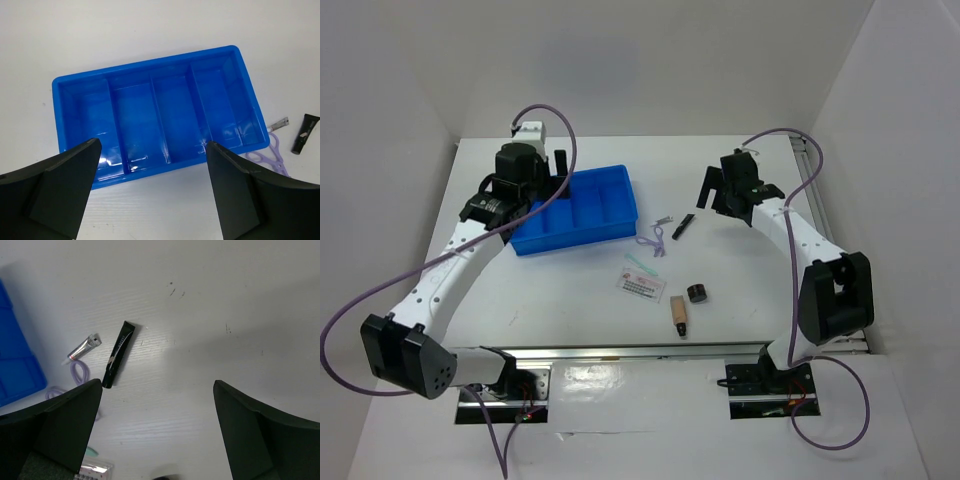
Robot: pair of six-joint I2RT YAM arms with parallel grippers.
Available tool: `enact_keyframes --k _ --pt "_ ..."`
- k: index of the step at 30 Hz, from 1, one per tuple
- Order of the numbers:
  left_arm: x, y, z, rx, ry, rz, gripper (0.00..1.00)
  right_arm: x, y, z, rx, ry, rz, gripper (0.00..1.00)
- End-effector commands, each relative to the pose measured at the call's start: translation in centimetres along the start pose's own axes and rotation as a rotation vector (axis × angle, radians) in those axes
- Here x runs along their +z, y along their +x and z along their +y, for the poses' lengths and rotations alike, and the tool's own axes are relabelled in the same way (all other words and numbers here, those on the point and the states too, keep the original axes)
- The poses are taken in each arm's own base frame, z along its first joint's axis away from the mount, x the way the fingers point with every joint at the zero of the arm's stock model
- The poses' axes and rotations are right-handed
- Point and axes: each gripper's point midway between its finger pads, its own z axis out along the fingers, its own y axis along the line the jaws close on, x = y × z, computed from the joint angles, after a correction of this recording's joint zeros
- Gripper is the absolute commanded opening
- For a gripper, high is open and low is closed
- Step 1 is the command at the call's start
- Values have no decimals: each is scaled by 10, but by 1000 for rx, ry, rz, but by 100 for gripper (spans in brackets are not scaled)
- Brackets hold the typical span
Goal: Organize the makeup
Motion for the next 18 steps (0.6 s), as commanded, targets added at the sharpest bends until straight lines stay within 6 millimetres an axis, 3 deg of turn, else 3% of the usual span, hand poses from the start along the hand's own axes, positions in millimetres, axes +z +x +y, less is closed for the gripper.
enact_keyframes --k 1,6,11,15,16,18 --pt "-2 -17 3 6 -49 -27 100 -16 -9 5 16 -30 -33 100" --pt "-2 -15 -7 2 -2 7 100 -1 9 6 -15 -24 56 100" --pt "-3 -12 -21 -5 76 40 100 6 18 27 -35 -109 116 100" --pt "-5 -11 -32 -4 135 65 100 14 22 38 65 -109 97 90" --pt "-5 -5 -31 1 129 91 99 16 27 41 74 -122 117 80" --pt "-9 -8 -29 -9 118 98 98 26 30 52 83 -153 148 77"
